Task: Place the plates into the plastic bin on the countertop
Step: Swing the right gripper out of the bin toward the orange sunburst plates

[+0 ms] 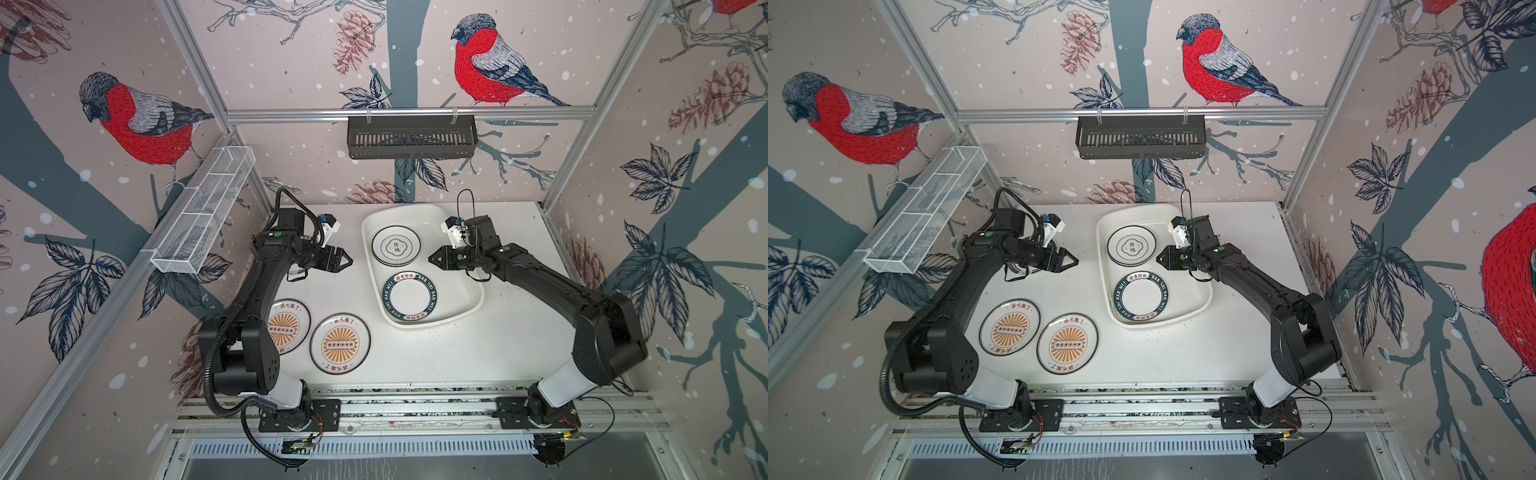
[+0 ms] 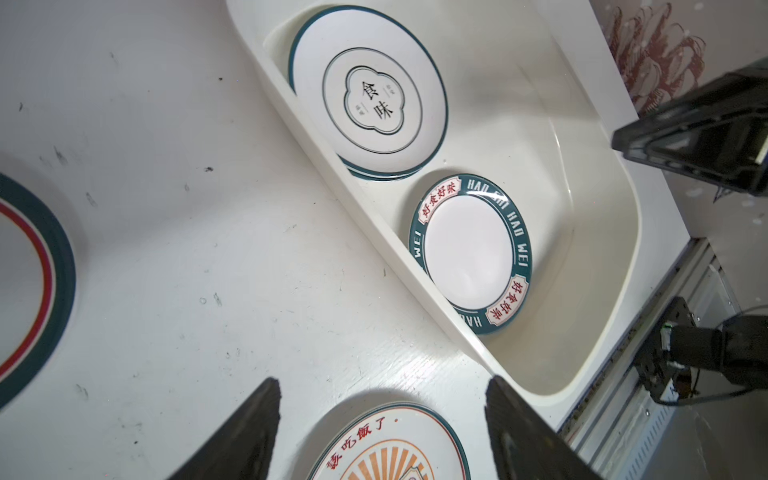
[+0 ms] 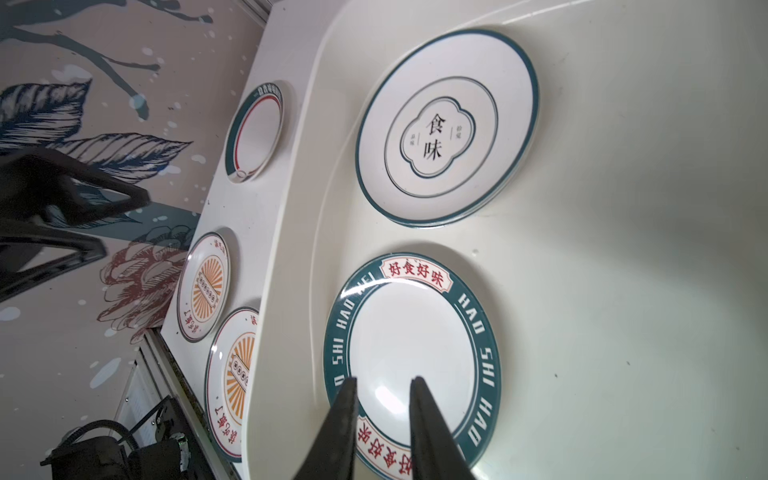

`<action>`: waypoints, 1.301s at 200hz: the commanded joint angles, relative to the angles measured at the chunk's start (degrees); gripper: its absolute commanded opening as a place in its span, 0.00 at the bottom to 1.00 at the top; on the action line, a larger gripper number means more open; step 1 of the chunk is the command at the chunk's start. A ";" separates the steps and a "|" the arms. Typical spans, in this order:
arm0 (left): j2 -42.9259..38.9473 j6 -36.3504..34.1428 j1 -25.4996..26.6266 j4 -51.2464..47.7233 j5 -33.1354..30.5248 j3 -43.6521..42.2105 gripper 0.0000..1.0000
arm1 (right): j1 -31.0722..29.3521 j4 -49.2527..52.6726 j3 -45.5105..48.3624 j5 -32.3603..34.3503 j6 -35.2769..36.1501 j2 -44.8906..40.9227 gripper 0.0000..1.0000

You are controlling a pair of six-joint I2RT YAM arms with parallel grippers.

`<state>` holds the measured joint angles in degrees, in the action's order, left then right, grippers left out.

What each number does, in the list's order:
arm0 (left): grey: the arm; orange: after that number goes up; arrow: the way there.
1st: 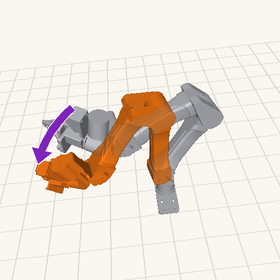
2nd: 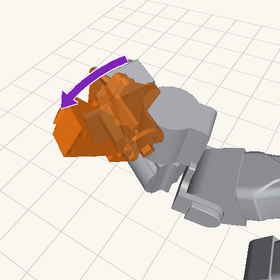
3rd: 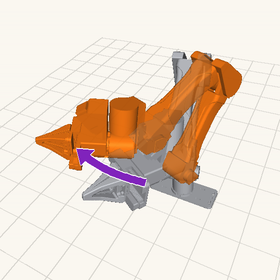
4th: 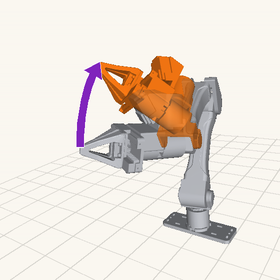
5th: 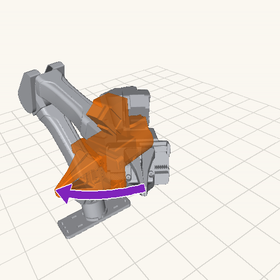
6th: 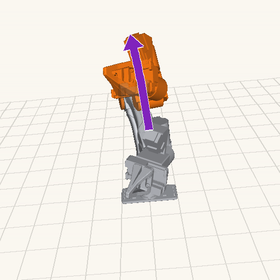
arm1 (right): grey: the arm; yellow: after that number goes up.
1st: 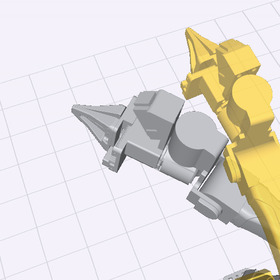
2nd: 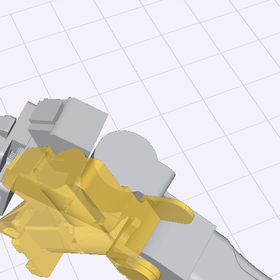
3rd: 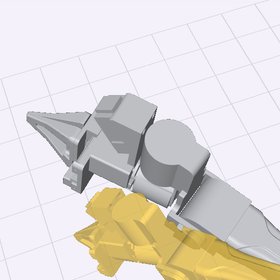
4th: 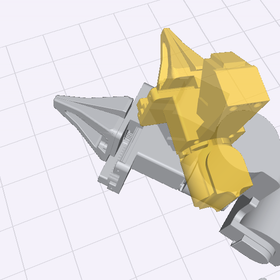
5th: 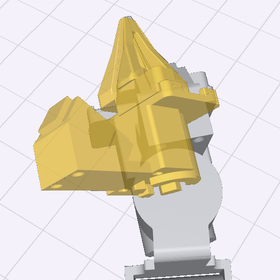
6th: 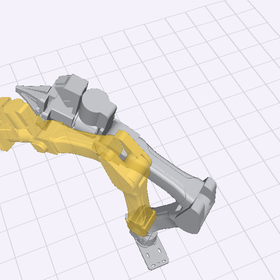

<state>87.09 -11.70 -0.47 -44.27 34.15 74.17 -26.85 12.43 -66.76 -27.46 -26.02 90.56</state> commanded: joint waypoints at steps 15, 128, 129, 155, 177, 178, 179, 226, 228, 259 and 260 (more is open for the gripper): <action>0.65 9.94 0.10 12.10 -9.10 -3.58 0.76 | -0.81 -8.38 1.92 -1.19 -4.40 -1.69 0.24; 2.87 -18.45 0.08 1.00 -0.64 -7.68 0.72 | -9.67 -5.99 4.02 -3.49 -1.45 -7.20 0.27; 2.89 -18.71 0.05 0.88 -0.61 -7.75 0.72 | -9.86 -5.87 4.01 -3.17 -1.29 -7.26 0.27; 1.59 -19.56 0.03 2.68 -3.62 -9.59 0.72 | -16.13 -4.74 4.75 3.21 1.56 -8.13 0.28; -0.24 -15.38 0.10 5.88 -6.21 -10.66 0.74 | -22.29 -4.62 5.52 10.27 2.34 -7.88 0.29; -0.33 -15.07 0.11 6.05 -6.34 -10.64 0.74 | -22.59 -4.61 5.55 10.52 2.32 -7.87 0.29; -0.43 -14.78 0.07 6.13 -6.45 -10.63 0.74 | -22.88 -4.65 5.62 10.73 2.35 -7.87 0.29; -0.96 -4.19 -0.03 6.77 -12.15 -7.01 0.79 | -34.59 -5.97 6.00 17.59 1.78 -6.32 0.28; -0.96 -3.85 -0.01 6.73 -12.17 -6.89 0.79 | -35.05 -6.17 5.91 17.37 1.57 -6.07 0.29; -1.40 -2.16 -0.04 7.74 -12.27 -6.11 0.78 | -41.43 -7.06 3.70 14.48 -0.18 0.00 0.28; -1.40 -2.08 0.00 7.77 -12.31 -6.09 0.78 | -41.61 -7.06 3.64 14.42 -0.26 0.25 0.28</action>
<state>86.06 -16.34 -0.49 -37.76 23.14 67.48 -64.79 7.05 -61.87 -13.23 -25.32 87.50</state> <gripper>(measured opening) 0.787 0.283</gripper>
